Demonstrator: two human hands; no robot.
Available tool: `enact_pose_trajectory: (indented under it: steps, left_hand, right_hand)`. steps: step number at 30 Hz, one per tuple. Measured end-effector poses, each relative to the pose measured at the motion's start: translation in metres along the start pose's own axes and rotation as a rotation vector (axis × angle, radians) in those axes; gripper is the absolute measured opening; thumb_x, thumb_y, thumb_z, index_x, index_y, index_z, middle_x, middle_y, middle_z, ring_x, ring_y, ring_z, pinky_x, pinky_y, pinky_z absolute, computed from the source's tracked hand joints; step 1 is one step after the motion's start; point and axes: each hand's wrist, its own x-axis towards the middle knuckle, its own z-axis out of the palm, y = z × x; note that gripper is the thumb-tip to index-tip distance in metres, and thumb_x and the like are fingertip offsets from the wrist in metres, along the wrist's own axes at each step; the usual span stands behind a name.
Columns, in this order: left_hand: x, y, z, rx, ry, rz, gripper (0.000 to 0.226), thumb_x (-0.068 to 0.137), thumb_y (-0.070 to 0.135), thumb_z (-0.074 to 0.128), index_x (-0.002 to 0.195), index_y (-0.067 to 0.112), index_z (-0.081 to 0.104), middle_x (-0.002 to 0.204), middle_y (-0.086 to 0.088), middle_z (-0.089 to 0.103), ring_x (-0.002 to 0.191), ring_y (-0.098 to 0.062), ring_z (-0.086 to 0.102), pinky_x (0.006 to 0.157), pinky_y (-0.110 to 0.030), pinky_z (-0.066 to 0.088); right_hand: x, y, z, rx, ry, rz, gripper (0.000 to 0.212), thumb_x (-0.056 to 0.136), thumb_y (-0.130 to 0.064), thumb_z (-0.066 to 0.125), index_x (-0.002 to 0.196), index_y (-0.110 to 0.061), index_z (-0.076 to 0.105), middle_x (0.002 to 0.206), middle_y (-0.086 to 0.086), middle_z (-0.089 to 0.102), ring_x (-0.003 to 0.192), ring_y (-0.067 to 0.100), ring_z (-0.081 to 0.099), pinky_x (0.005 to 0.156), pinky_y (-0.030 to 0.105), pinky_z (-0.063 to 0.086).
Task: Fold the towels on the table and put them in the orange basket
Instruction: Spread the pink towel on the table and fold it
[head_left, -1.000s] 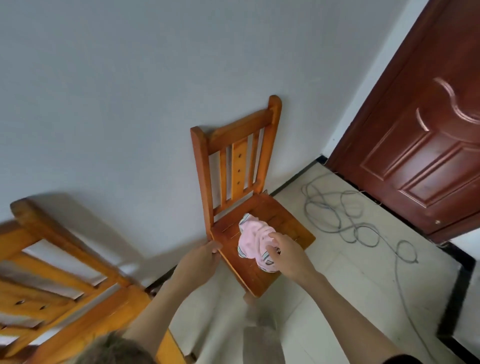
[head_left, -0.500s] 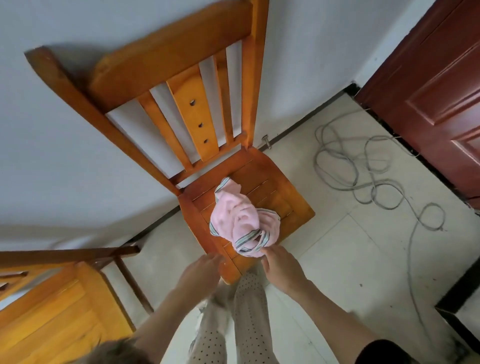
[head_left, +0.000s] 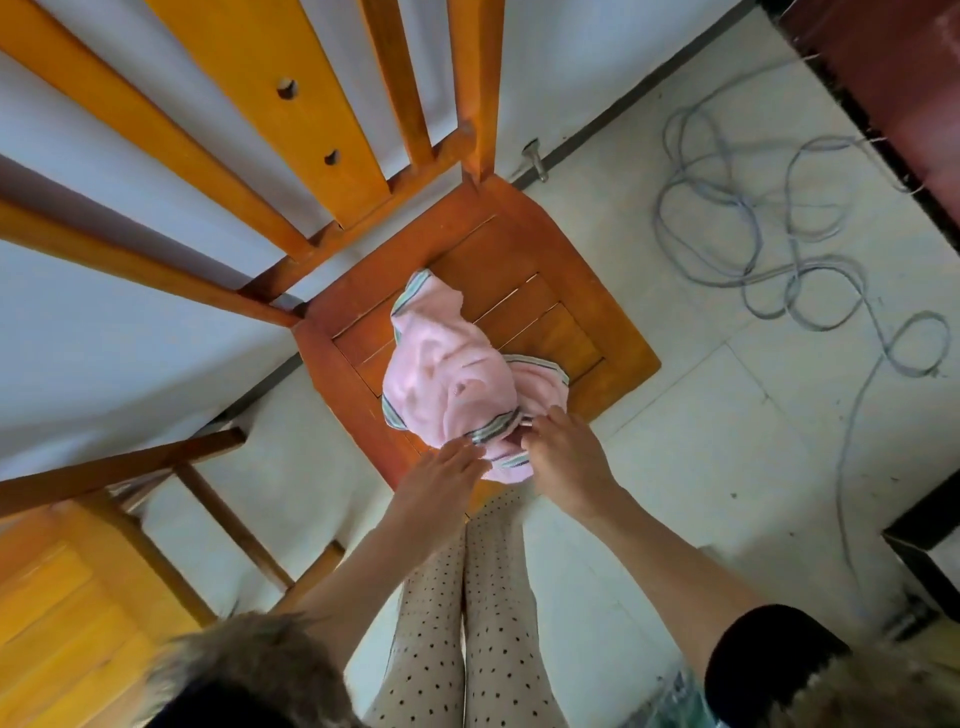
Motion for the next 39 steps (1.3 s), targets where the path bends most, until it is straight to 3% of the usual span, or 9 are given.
enact_pose_trajectory:
  steps: [6,10,12,17,20,25,29,34,39]
  left_hand:
    - [0.0,0.001,-0.027,0.05,0.031,-0.023,0.062,0.041,0.019,0.09,0.1,0.029,0.071,0.105,0.007,0.069,0.096,-0.022,0.065,0.072,-0.032,0.056]
    - [-0.005,0.004,-0.071,-0.125,0.115,-0.027,0.024,0.087,0.023,0.063,0.111,0.02,0.067,0.116,0.004,0.065,0.114,-0.02,0.053,0.1,-0.034,0.041]
    - [-0.014,0.004,-0.096,-0.268,0.2,-0.057,0.022,0.091,0.02,0.058,0.109,0.018,0.069,0.113,0.004,0.066,0.111,-0.014,0.052,0.103,-0.031,0.039]
    - [-0.046,0.011,-0.187,-0.561,0.436,-0.25,0.017,0.084,0.023,0.067,0.099,0.015,0.073,0.098,0.011,0.062,0.089,-0.002,0.055,0.078,-0.006,0.038]
    - [-0.074,0.016,-0.247,-0.639,0.49,-0.23,0.013,0.08,0.025,0.07,0.088,0.014,0.073,0.084,0.015,0.061,0.072,-0.001,0.057,0.061,-0.006,0.041]
    - [-0.134,0.024,-0.346,-0.685,0.528,-0.171,0.015,0.084,0.03,0.066,0.069,0.029,0.064,0.076,0.013,0.064,0.075,-0.002,0.058,0.062,-0.011,0.042]
    - [-0.189,0.032,-0.397,-0.641,0.681,-0.104,0.013,0.086,0.023,0.066,0.073,0.024,0.068,0.079,0.001,0.068,0.077,-0.013,0.063,0.077,-0.033,0.049]
    - [-0.262,0.051,-0.427,-0.678,0.925,-0.127,0.016,0.074,0.039,0.07,0.062,0.034,0.06,0.064,0.01,0.061,0.062,-0.005,0.05,0.062,-0.024,0.04]
    - [-0.328,0.069,-0.422,-0.657,1.037,-0.235,0.018,0.081,0.022,0.073,0.069,0.014,0.061,0.055,0.013,0.053,0.056,-0.007,0.045,0.058,-0.02,0.037]
  right_hand:
    - [-0.019,-0.006,-0.04,0.133,0.118,-0.034,0.023,0.063,-0.014,0.084,0.079,-0.008,0.07,0.085,0.004,0.071,0.086,0.023,0.065,0.073,0.035,0.057]
    - [-0.026,-0.021,-0.089,0.269,0.137,-0.022,0.021,0.082,-0.016,0.07,0.1,-0.007,0.069,0.107,0.005,0.069,0.101,0.018,0.063,0.086,0.028,0.055]
    - [-0.03,-0.03,-0.12,0.303,0.148,-0.011,0.022,0.087,-0.017,0.063,0.105,-0.007,0.068,0.106,0.006,0.069,0.097,0.016,0.062,0.079,0.017,0.05]
    - [-0.043,-0.057,-0.202,0.35,0.244,-0.025,0.013,0.087,-0.013,0.062,0.095,-0.003,0.065,0.092,0.007,0.064,0.082,0.008,0.052,0.064,0.006,0.037]
    - [-0.049,-0.079,-0.253,0.371,0.299,-0.064,0.011,0.088,-0.014,0.061,0.094,-0.005,0.064,0.087,-0.003,0.057,0.081,0.007,0.052,0.065,0.004,0.036]
    - [-0.06,-0.132,-0.359,0.354,0.336,-0.18,0.01,0.091,-0.018,0.057,0.081,-0.015,0.056,0.075,-0.007,0.049,0.067,0.005,0.046,0.058,0.006,0.035]
    - [-0.074,-0.168,-0.422,0.357,0.448,-0.339,0.018,0.082,-0.008,0.061,0.068,-0.018,0.056,0.07,-0.003,0.054,0.066,0.013,0.05,0.062,0.017,0.037]
    - [-0.097,-0.21,-0.458,0.328,0.503,-0.531,0.025,0.08,-0.004,0.061,0.064,-0.021,0.054,0.066,-0.011,0.053,0.063,0.003,0.051,0.059,0.013,0.036]
    - [-0.124,-0.252,-0.482,0.296,0.526,-0.701,0.015,0.081,-0.006,0.064,0.067,-0.006,0.061,0.068,-0.006,0.051,0.064,-0.002,0.05,0.059,0.008,0.035]
